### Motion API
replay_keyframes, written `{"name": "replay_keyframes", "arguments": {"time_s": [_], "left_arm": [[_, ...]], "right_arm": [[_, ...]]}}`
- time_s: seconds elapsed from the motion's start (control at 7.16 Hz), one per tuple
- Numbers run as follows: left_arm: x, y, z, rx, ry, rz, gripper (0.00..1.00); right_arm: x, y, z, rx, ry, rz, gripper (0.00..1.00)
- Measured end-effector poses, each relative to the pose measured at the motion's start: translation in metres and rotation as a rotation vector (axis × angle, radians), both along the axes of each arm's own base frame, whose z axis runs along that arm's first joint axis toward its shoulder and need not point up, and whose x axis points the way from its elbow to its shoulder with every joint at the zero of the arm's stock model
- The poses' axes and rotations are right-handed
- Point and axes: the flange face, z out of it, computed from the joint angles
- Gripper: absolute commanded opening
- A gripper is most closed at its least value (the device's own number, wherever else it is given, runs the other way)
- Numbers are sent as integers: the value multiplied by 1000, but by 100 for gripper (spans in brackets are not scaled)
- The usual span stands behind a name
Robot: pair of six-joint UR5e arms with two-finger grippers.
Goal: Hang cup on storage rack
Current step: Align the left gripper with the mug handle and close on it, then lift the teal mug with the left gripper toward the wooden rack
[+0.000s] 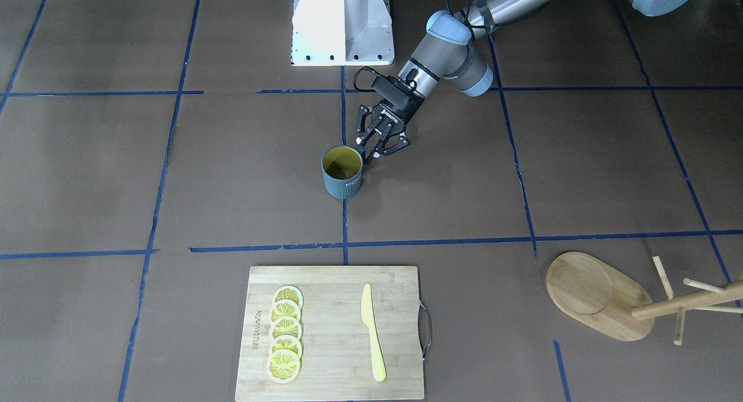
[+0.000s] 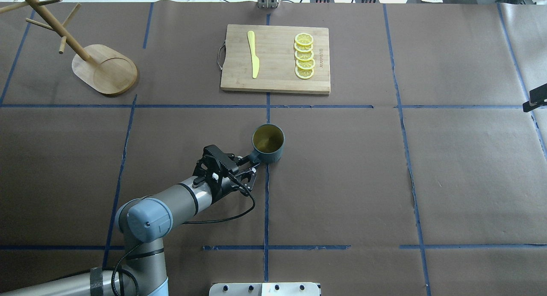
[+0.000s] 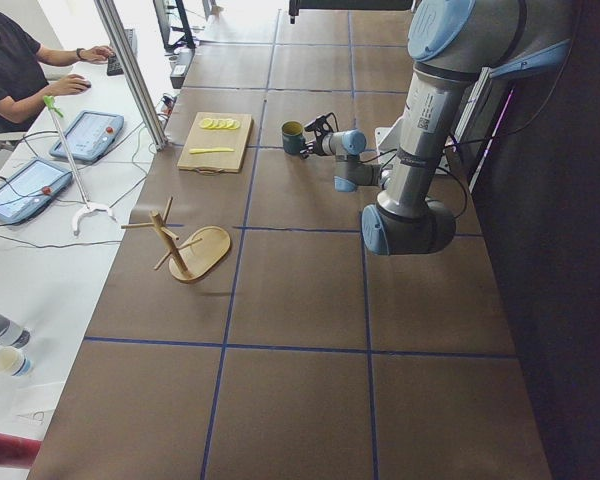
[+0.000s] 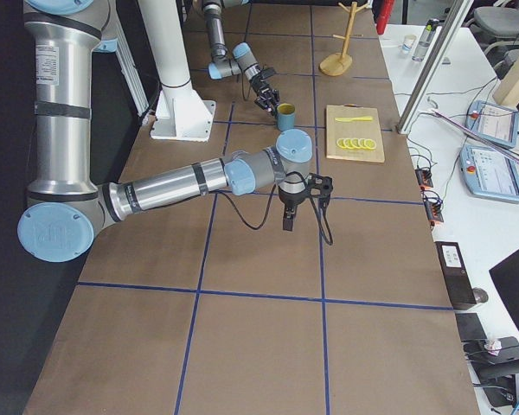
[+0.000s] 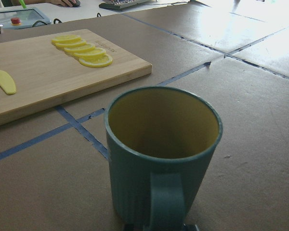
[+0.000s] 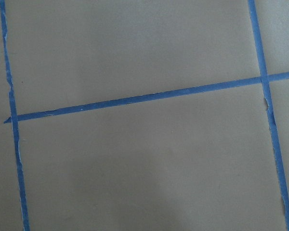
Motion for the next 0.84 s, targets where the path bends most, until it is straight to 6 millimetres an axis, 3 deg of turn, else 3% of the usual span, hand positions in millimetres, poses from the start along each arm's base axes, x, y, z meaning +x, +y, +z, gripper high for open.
{"name": "replay_keyframes", "arguments": {"time_s": [0.14, 0.42, 0.84], "left_arm": [[0, 0, -1, 0, 2, 0, 1], [-4, -2, -8, 4, 17, -3, 0], [-33, -15, -45, 10, 105, -31, 0]], "right_arm": [[0, 0, 0, 1, 0, 0, 100], [0, 0, 0, 2, -1, 1, 100], [10, 1, 3, 2, 1, 15, 100]]}}
